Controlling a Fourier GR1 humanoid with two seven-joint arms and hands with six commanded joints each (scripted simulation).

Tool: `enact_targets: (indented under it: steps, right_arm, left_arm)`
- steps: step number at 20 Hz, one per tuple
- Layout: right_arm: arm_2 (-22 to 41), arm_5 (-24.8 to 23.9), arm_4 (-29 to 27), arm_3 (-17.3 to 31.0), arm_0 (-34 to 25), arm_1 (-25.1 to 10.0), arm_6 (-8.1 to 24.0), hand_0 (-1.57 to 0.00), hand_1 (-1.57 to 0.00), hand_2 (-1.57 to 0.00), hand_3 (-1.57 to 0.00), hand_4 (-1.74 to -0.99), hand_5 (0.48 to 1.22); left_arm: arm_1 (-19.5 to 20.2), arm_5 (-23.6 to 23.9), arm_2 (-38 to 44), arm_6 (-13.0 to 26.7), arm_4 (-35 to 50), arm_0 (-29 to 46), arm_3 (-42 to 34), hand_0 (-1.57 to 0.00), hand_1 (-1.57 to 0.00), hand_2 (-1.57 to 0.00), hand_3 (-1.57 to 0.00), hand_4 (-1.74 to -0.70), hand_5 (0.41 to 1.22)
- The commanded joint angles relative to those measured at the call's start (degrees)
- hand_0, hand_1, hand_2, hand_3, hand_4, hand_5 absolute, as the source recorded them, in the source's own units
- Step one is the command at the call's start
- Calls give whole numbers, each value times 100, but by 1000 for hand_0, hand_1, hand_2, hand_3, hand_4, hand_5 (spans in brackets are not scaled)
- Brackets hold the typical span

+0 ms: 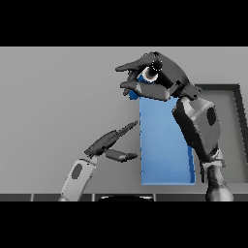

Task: Pick up the blue pipe and place it into the blue bin.

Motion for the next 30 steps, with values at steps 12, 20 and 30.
enact_targets:
  steps: [12,20,30]
  right_arm:
    - [-482,105,529,1079,1467,-839,7,-1571,-1571,-1571,-1571,-1741,1221]
    - [-163,-715,884,242,3072,-952,775,-1571,-1571,-1571,-1571,-1741,1221]
    - [2093,-2497,405,952,3317,-2253,806,-1172,-1069,-1071,-630,-1592,1221]
  left_arm:
    - [101,-35,-23,-193,-33,35,-73,1,1,1,1,-866,420]
    - [87,-26,-64,-153,-2,235,-147,1,1,1,1,-882,427]
    - [98,-27,-51,-84,5,174,-193,1,1,1,1,-881,422]
